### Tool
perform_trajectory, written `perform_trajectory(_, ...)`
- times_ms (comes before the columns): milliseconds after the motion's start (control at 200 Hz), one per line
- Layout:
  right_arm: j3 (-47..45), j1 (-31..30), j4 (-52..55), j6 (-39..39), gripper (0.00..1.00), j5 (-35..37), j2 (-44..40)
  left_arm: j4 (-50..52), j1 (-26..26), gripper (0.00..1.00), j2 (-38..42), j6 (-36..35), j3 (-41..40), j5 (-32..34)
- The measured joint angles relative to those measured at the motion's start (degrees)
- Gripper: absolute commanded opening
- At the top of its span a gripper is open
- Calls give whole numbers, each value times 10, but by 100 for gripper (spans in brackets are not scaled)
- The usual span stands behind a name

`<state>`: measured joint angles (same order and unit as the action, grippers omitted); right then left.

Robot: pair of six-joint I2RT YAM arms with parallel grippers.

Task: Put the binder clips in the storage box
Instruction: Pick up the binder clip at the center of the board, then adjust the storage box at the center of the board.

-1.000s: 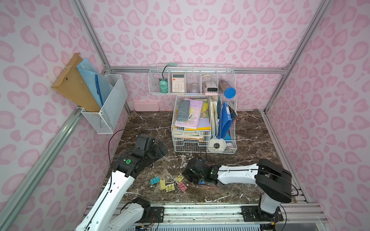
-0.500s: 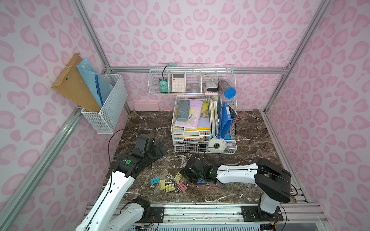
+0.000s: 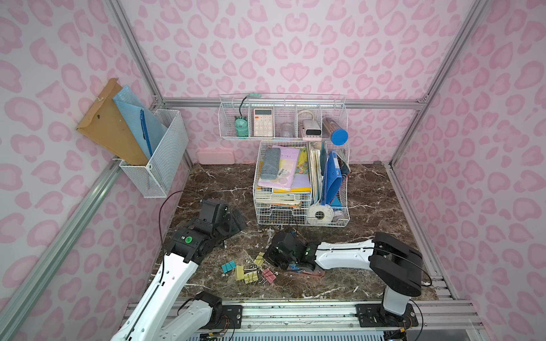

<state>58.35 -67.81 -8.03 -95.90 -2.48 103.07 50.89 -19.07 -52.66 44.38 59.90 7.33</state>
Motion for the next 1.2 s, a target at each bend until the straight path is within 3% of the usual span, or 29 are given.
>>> perform_trajectory(175,30,-1,16,71,0,31,-54,2,0,99,9,-9,-3,8)
perform_trajectory(415,0,12,42,202,0,127,-217,0,0,99,23,-9,-13,8)
perform_trajectory(650,-99,90,136,317,0,170,-409,-10,0,99,8,-8,-16,-5)
perform_trajectory(770,-151,138,200,350,0,152,-483,-13,0,99,-2,-8,-16,-9)
perform_trajectory(960,-217,158,261,361,0,88,-495,-17,0,99,-18,-6,-16,-22)
perform_trajectory(1200,-246,140,272,348,0,77,-453,-18,0,99,-30,3,-10,-31)
